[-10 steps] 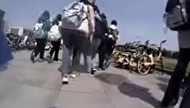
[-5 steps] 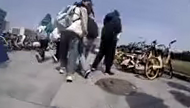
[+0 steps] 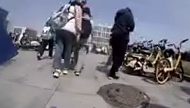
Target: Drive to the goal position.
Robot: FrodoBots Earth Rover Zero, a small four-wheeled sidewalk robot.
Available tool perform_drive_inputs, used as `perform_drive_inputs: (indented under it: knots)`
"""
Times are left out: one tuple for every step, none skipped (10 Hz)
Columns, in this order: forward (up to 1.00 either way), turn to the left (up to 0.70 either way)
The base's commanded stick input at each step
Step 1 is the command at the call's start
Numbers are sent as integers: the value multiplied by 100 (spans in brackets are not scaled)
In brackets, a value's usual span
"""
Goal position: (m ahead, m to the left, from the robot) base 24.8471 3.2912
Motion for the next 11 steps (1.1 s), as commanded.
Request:
perform_drive_inputs:
  knots:
    - [85,35]
    - [85,35]
    - [85,35]
    - [85,1]
    - [85,1]
    - [85,1]
    - [85,1]
    - [85,1]
    - [85,1]
    - [85,1]
    - [85,1]
